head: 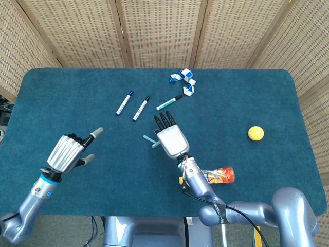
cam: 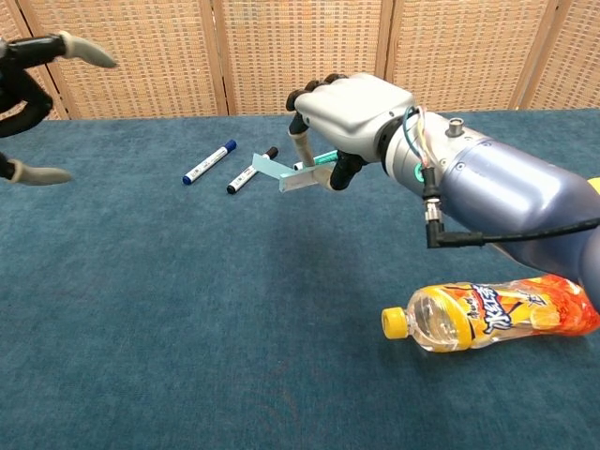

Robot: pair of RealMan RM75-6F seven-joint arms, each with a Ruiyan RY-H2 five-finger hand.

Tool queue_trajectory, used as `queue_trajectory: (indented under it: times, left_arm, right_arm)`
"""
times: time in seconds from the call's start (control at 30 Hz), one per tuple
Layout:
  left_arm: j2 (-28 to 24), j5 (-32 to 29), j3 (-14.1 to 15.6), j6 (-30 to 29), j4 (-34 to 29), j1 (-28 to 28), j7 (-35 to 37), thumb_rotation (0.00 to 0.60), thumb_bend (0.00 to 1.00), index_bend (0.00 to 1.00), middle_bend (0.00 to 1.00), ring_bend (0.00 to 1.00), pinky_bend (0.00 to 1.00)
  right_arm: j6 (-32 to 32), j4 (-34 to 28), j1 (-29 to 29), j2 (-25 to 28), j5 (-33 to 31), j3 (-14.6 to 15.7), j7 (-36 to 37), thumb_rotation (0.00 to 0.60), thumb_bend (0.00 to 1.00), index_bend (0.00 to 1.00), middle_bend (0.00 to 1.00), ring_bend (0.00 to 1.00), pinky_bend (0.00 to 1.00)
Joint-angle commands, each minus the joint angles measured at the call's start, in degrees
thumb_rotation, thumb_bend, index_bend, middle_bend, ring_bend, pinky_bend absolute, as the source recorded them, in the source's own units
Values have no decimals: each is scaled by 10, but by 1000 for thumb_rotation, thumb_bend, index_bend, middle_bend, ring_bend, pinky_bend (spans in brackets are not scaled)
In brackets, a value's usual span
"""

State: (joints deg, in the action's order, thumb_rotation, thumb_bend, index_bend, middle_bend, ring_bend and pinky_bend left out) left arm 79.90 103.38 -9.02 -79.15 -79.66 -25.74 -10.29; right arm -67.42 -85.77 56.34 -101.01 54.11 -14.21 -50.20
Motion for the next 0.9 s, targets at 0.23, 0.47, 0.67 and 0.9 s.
queue_trajectory:
  times: [0.23,0.47,0.67,0.9]
  left_arm:
    - [77,-67,-36,118,23,-91,-14,600,0,300,1000,1000,999]
    - [113,-144,-61,171,17,-122,-46,600,0,323,1000,1000,999]
    - [135,-182,-71,190,16,-145,-45,600,87,405,1000,1000,999]
    - [165,-212,-76,203,29,-168,-48,600,232,487,1000,1000,1000]
  right_arm:
    - [-21,-26,8,-8,-42,-18,-56,600,620,666,109,0,0]
    - [-21,-22,13,-16,-59,-21,-69,600,620,666,109,0,0]
    - [-22,-19,16,-23,-63,-19,-75,600,644,666,109,0,0]
    - [-28,-20,18,-30,-66,-18,-82,600,646,666,109,0,0]
